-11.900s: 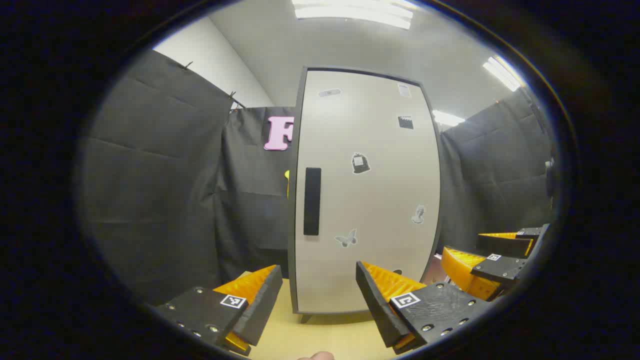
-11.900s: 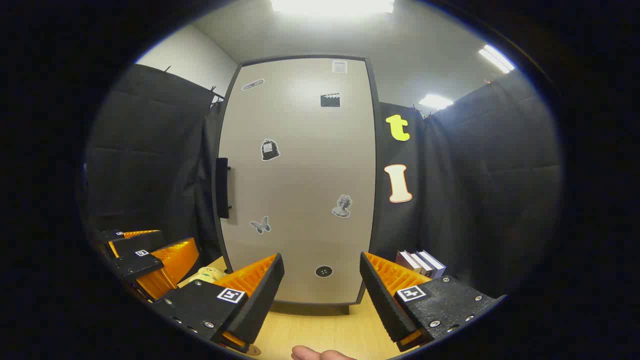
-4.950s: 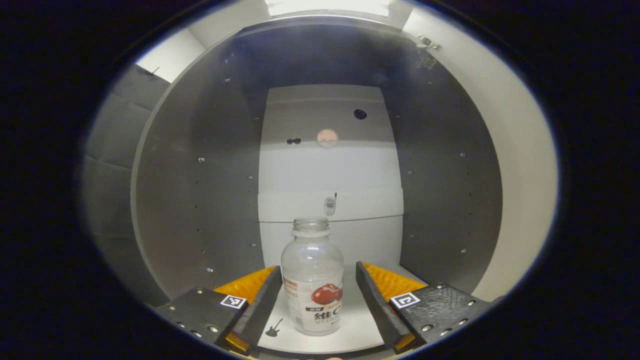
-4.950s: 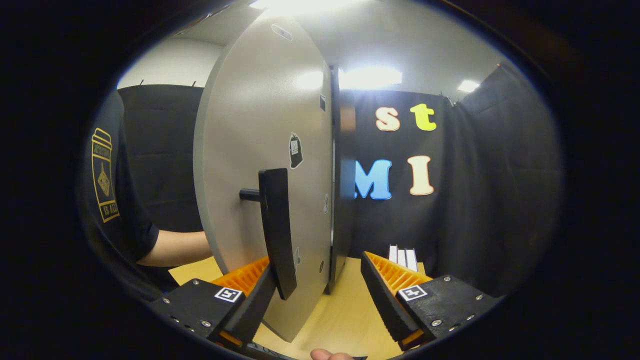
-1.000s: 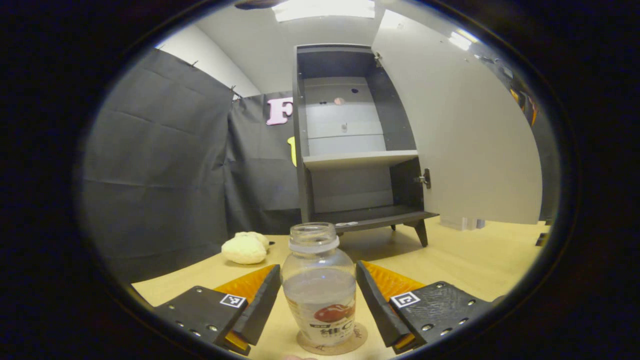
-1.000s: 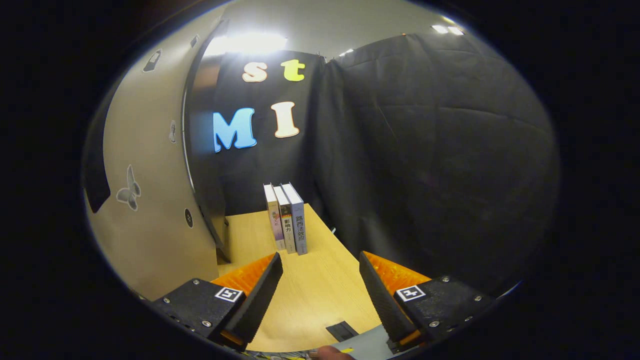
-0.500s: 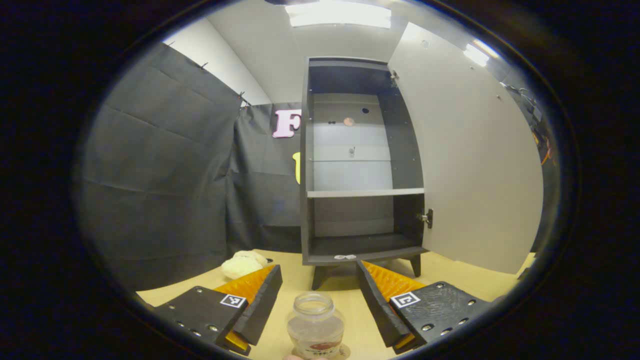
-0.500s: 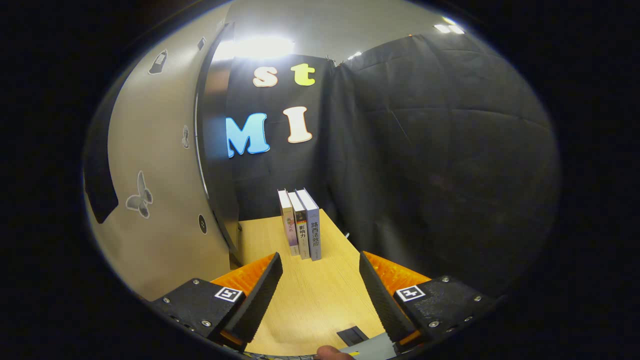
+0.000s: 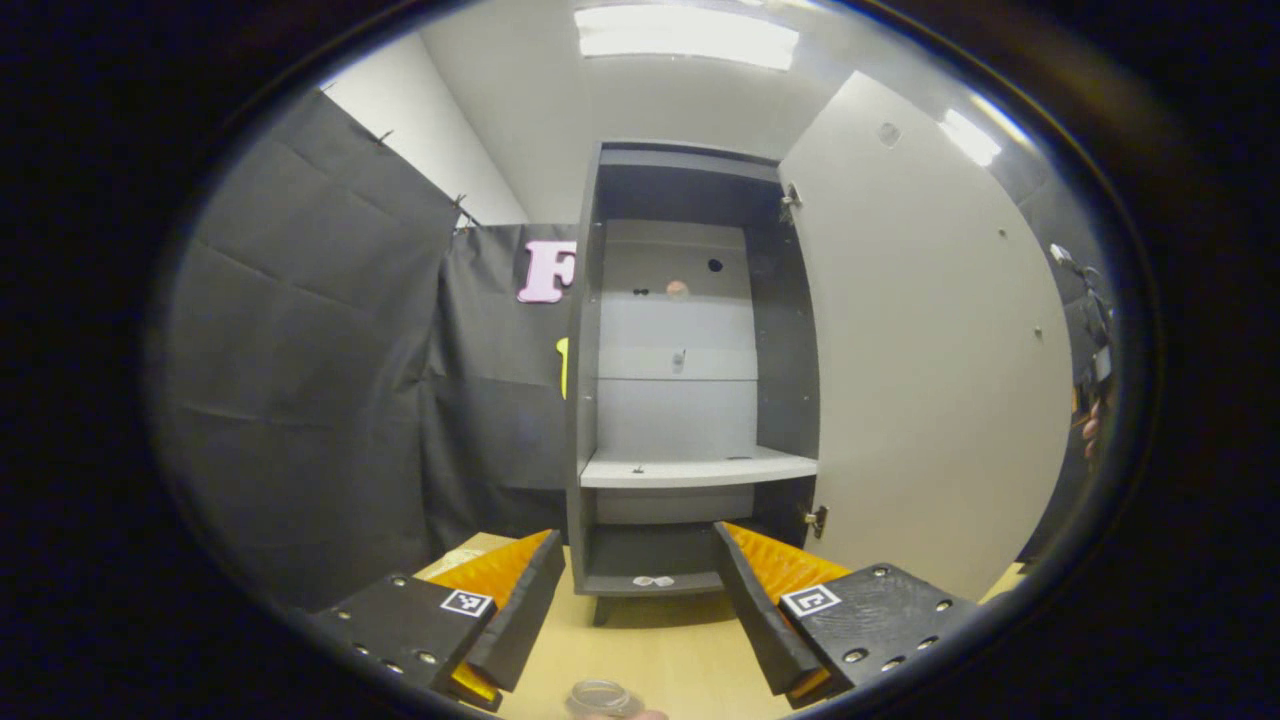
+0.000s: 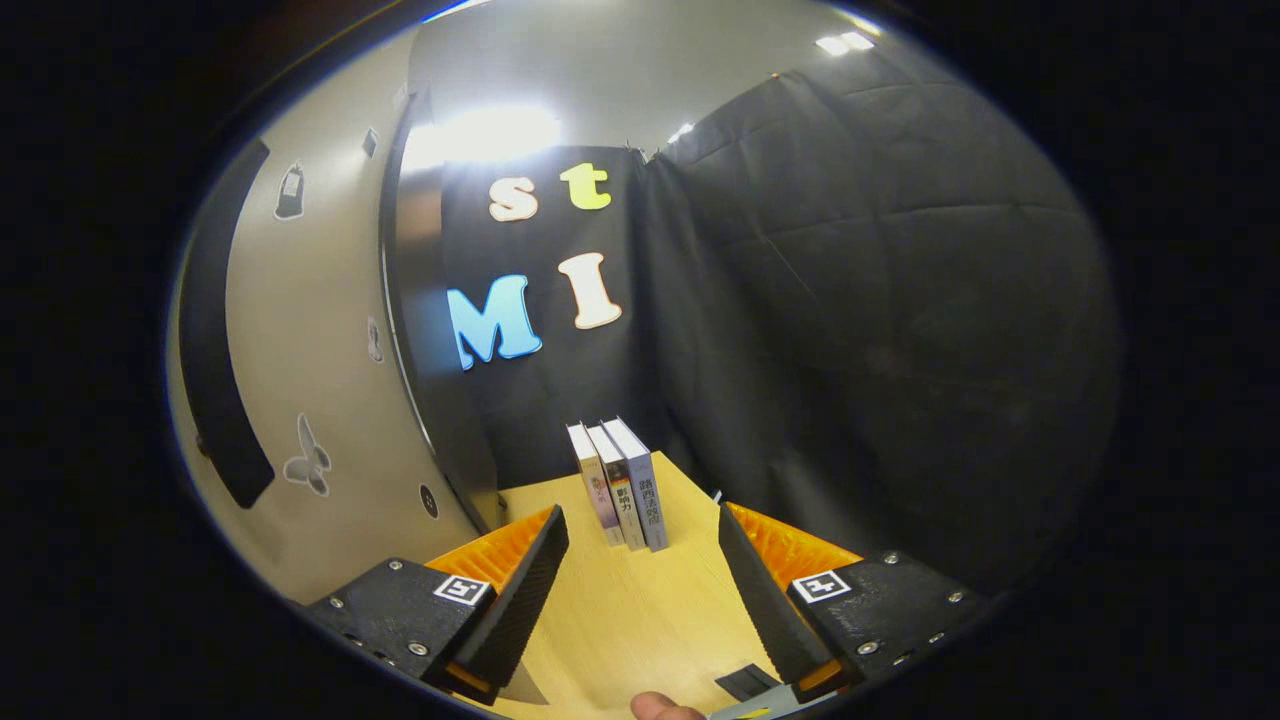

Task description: Open the cabinet door with the right hand, grasp the bottle in the cabinet with the left hand and place it on the coaster, then close the cabinet door with the right hand.

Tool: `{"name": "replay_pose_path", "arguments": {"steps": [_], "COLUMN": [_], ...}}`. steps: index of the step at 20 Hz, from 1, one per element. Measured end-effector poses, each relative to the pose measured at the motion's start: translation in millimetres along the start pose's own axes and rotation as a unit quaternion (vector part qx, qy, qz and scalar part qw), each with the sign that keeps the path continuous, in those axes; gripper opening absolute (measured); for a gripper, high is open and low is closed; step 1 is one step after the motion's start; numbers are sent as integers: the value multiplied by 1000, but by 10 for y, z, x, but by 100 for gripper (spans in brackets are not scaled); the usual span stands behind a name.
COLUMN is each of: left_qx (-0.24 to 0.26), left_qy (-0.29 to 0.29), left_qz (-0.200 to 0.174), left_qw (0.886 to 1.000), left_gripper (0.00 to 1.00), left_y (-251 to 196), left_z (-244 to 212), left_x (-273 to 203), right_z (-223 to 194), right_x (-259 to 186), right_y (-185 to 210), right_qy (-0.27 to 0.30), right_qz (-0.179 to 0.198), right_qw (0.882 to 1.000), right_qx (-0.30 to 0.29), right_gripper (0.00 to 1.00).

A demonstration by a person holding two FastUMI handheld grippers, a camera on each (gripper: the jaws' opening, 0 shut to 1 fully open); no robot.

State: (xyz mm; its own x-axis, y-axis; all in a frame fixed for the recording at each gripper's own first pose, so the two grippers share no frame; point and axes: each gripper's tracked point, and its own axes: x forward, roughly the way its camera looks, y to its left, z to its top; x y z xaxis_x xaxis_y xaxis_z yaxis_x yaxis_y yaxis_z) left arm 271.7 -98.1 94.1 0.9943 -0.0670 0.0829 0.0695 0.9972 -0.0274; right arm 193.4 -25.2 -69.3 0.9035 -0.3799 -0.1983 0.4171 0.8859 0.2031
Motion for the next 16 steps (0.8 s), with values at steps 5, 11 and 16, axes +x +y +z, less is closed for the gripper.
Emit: {"name": "replay_pose_path", "arguments": {"steps": [5,11,16], "left_qx": [36,50,66], "left_qy": [3,-2,-10], "left_qz": [-21,-71,-74], "left_qw": [999,996,995], "left_gripper": [89,89,87], "left_y": [-56,-211,-100], "left_z": [202,343,424], "left_x": [32,-55,-122], "right_z": [275,518,550], "right_x": [-13,-209,-293], "right_y": [176,288,352], "right_qy": [-43,-80,-91], "right_qz": [2,-17,-34], "right_qw": [999,996,995], "right_qx": [-29,-26,-4], "right_gripper": [95,92,92]}}
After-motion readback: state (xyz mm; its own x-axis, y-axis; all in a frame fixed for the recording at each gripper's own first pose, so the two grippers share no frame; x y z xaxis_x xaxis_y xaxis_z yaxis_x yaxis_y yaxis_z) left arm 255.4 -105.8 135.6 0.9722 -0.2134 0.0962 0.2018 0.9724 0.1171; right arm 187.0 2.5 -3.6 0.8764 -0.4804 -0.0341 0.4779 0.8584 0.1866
